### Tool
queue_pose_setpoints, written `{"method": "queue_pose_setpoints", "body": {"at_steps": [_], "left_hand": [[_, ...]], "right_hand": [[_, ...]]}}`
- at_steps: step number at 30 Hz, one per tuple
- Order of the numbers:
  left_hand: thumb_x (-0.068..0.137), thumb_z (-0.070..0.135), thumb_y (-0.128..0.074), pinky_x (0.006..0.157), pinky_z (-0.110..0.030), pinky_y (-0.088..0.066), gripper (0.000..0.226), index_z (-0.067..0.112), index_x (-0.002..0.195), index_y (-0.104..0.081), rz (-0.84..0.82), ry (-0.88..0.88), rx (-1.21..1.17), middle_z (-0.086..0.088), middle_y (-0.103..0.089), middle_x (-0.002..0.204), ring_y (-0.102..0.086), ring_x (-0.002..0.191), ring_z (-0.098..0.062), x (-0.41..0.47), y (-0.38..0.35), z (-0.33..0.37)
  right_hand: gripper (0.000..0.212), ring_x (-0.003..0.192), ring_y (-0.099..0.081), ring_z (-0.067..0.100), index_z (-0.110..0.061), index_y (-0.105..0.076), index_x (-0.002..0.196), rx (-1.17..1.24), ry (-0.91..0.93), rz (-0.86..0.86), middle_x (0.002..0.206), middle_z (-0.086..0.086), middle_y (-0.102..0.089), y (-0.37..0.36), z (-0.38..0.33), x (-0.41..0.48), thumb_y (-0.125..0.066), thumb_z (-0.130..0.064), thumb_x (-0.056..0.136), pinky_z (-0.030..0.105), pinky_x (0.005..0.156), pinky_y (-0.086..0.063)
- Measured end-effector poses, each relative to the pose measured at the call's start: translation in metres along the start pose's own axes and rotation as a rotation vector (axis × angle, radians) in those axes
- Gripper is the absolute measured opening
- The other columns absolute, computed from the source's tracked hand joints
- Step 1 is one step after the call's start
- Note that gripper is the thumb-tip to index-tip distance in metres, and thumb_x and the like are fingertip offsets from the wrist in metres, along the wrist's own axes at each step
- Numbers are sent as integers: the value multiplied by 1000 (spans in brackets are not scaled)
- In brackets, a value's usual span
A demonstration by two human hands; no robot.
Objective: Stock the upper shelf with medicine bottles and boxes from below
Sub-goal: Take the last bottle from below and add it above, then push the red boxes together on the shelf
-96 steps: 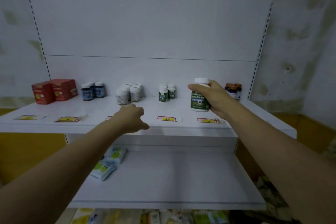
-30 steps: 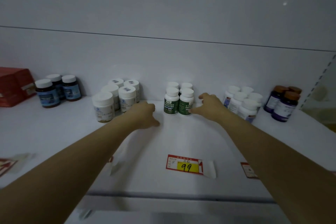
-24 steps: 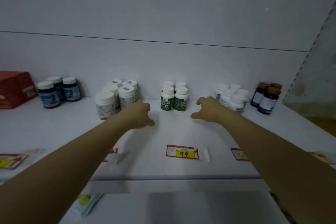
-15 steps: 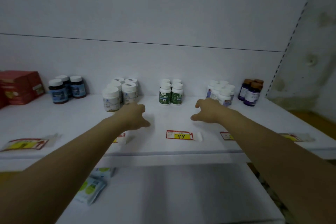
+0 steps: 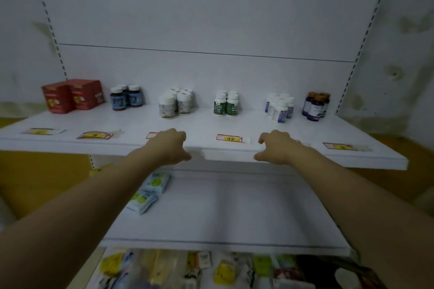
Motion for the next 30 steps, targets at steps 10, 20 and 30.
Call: {"method": "queue_pose_setpoints", "body": {"at_steps": [10,20,30], "left_hand": [[84,40,-64,98,-40,-45,54,13,129,-50,35,50,17,-11,-50,130,-49,117,-30,-116,19,16],[87,36,-63,91,-31,-45,50,14,130,-49,21,216,-63,-9,-53,129,-52,113,-23,-178,46,-66],[88,38,-62,83,-28,-47,53,10,130,-48,114,383,-82,-11,-55,128,-56,107,-22,-160,72,-257]], "right_hand": [[56,126,-39,33,-14,-46,132,10,50,52,133,13,-45,5,-2,-99,-58,-43,85,45,104,-37],[56,121,-42,34,-13,-45,133,53,206,68,130,14,-45,16,-108,-112,-59,-41,86,42,99,-42],[58,124,-41,34,-12,-42,137,69,377,64,137,16,-43,12,-307,-37,-55,-43,89,43,100,-42]]}}
Point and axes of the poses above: each hand's wrist, its own x-axis towards the middle knuckle, its own y-axis out of the back of the hand, z = x × y, the point moved 4 cm from there along x, towards the middle knuckle
